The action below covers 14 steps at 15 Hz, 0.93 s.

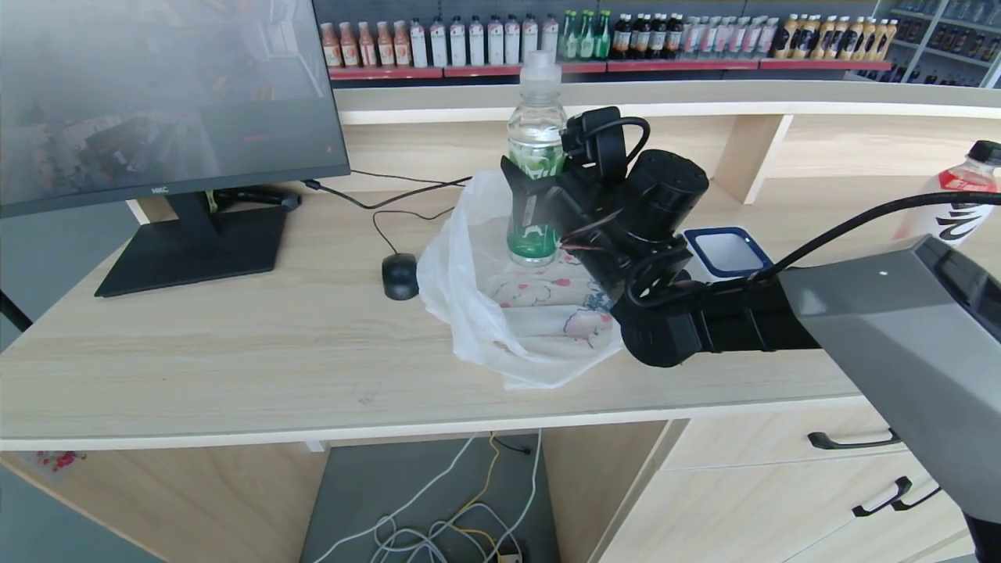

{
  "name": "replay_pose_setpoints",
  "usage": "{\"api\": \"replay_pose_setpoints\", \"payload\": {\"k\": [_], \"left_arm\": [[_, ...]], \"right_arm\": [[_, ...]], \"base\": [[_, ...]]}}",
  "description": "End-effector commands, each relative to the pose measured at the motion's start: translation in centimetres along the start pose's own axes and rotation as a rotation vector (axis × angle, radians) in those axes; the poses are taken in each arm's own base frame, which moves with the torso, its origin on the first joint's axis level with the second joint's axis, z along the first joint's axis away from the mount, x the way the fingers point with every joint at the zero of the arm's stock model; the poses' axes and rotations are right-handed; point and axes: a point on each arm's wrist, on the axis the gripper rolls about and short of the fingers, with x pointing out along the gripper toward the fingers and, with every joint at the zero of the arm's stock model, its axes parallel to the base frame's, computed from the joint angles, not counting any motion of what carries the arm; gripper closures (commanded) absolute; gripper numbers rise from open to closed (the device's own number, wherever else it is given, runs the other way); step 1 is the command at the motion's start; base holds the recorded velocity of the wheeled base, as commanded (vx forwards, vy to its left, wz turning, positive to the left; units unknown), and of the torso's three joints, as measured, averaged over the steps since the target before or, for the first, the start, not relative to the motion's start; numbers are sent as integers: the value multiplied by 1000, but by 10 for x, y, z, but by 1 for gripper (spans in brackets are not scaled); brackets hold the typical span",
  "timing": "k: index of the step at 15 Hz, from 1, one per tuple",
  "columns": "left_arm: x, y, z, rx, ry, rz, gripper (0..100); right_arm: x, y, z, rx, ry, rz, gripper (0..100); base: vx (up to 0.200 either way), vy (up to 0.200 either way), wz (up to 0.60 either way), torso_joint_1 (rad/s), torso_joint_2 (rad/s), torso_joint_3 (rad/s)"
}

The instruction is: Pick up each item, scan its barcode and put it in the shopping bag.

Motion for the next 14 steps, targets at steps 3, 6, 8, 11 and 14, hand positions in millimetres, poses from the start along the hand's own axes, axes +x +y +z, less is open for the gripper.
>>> {"api": "replay_pose_setpoints", "payload": {"k": [3,6,8,11,14], "left_arm": [[0,0,0,0,-1,0,0],[0,0,0,0,-1,1,0],[0,0,0,0,-1,0,0],[0,0,0,0,-1,1,0],[0,0,0,0,-1,0,0]], "right_arm": [[1,5,-20,23,31,8,100],[3,6,-26,34,31,7,100],[4,9,-30,37,32,12,100],[4,15,-35,42,41,23,100],[3,20,-42,48,50,31,100]], "base": [[0,0,0,0,0,0],[0,0,0,0,0,0],[0,0,0,0,0,0],[0,0,0,0,0,0],[0,0,0,0,0,0]]}}
